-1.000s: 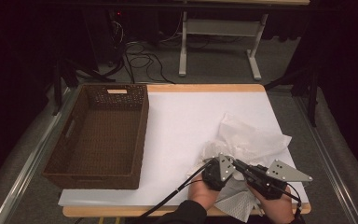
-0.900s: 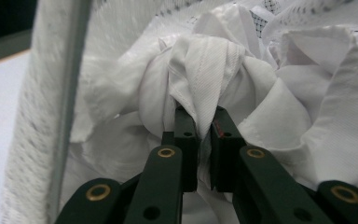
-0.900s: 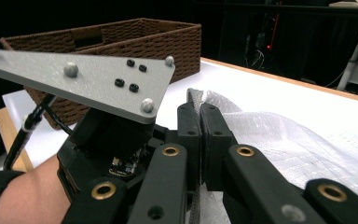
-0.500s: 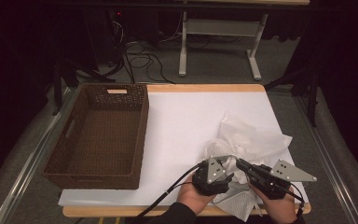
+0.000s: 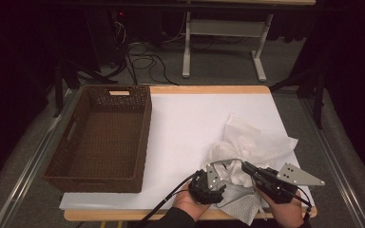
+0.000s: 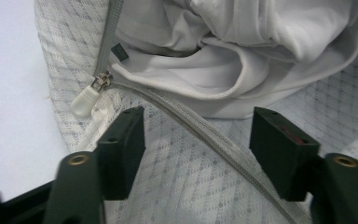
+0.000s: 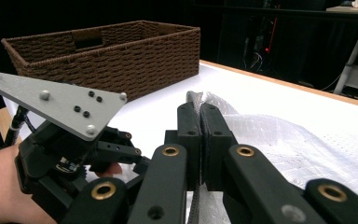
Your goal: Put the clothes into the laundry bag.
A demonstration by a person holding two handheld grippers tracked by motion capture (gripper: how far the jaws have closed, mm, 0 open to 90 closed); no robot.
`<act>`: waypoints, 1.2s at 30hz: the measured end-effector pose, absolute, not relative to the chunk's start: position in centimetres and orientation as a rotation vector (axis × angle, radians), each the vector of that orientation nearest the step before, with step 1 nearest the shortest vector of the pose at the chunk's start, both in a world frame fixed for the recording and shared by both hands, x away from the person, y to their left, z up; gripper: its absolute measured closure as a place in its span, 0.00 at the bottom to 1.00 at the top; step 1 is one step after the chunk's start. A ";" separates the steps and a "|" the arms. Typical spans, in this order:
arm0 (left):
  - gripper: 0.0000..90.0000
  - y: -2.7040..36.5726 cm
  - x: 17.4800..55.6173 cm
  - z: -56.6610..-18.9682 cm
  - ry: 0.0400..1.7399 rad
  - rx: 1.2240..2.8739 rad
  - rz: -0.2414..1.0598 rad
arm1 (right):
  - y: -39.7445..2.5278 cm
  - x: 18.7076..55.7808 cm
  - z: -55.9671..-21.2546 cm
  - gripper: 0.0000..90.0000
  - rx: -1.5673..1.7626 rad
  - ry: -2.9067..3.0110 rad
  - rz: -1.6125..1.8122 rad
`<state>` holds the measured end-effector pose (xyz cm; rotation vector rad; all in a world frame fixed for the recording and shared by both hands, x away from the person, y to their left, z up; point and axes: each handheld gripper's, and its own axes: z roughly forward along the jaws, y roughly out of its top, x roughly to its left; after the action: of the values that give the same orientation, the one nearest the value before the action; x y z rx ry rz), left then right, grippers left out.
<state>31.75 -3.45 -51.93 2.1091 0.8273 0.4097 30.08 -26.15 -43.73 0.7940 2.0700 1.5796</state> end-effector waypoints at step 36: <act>0.60 3.3 32.2 -49.0 0.899 1.835 0.544 | -22.7 30.5 -50.7 0.99 0.851 2.474 1.089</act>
<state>32.15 3.32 -48.96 1.8345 0.8995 0.5444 30.48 -22.74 -50.68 0.8507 2.4739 1.0892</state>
